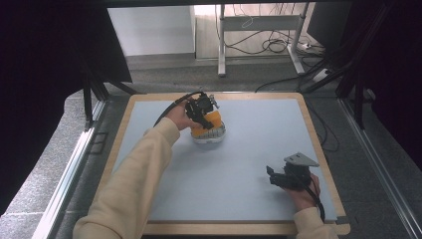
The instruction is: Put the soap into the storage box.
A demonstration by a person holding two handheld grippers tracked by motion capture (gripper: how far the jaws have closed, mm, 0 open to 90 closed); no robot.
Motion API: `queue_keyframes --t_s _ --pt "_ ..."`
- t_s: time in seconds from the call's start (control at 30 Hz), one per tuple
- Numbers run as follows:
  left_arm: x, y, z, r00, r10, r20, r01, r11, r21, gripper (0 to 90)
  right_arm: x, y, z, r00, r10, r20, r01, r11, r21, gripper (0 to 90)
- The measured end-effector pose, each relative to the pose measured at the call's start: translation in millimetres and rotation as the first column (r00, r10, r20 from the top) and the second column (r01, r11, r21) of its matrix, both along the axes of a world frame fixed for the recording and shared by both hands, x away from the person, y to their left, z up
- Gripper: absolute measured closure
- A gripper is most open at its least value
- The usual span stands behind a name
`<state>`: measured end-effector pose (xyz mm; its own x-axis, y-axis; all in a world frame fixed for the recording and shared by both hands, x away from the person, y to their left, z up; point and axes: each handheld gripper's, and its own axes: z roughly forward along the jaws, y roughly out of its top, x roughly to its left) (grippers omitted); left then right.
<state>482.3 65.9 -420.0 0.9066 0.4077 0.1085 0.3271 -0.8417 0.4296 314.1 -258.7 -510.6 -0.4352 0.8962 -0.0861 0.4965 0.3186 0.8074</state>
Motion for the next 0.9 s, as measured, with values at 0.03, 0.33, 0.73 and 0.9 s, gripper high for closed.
queue_keyframes --t_s 0.03,0.33,0.73,0.9 --pt "0.8 -1.1 -0.9 1.0 -0.004 -0.004 0.004 1.0 -0.006 61.9 -0.1 0.0 0.0 1.0 0.0 0.0 0.0 1.0 -0.001 15.2" --pt "9.6 -8.3 -10.7 0.9966 -0.079 -0.023 0.079 0.9966 0.021 61.9 -0.1 0.0 -0.2 1.0 0.002 -0.002 -0.002 1.0 0.001 15.3" --pt "18.3 -9.4 -20.2 0.9939 -0.096 -0.053 0.098 0.9943 0.041 61.9 0.4 -0.4 -0.7 1.0 0.005 -0.004 -0.005 1.0 -0.001 15.3" --pt "20.4 -10.0 -25.3 0.9914 -0.109 -0.073 0.113 0.9921 0.055 61.9 0.6 -0.1 -1.0 1.0 0.005 -0.004 -0.005 1.0 -0.003 15.3"
